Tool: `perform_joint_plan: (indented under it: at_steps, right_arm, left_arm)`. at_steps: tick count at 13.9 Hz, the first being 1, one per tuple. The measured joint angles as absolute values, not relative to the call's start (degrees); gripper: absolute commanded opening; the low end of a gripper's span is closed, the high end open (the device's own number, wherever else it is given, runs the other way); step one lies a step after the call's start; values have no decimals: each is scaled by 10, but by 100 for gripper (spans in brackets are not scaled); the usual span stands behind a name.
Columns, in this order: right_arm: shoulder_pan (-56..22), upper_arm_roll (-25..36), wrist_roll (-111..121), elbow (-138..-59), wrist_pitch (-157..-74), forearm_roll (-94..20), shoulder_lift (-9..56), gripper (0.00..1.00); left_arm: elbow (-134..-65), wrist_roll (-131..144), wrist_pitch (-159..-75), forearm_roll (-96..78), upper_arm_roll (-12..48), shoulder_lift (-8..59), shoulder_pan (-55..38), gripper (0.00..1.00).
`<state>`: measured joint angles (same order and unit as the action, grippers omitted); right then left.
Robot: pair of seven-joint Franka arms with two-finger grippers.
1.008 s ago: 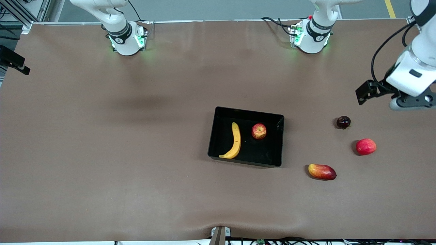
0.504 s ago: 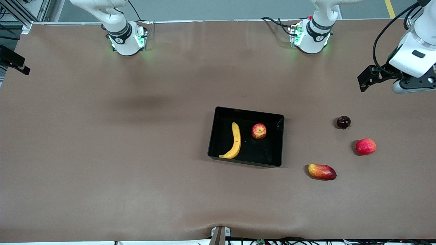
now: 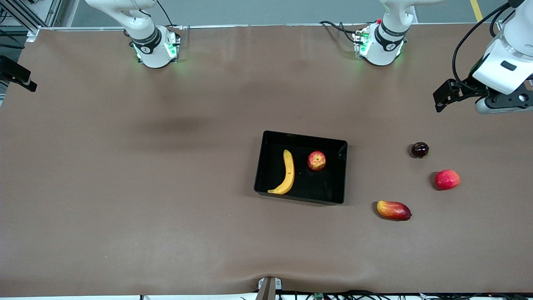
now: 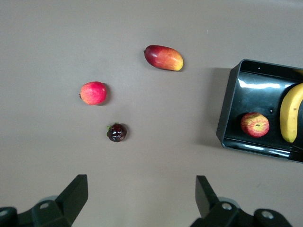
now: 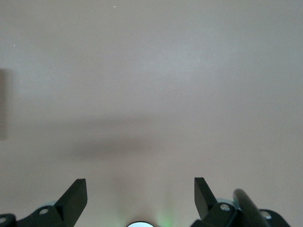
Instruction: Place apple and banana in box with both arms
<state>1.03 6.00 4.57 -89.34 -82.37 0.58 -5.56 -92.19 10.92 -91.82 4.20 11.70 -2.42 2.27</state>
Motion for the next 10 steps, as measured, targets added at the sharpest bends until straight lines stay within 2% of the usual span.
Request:
perform_joint_plan:
  at_steps: [7, 10]
  right_arm:
    - [10, 60, 46, -893, -823, 2, -56, 100]
    - [10, 57, 46, -894, -797, -21, -56, 100]
  left_arm:
    - [-924, 109, -920, 19, 117, -24, 23, 100]
    - [-924, 109, -920, 19, 117, -24, 23, 100]
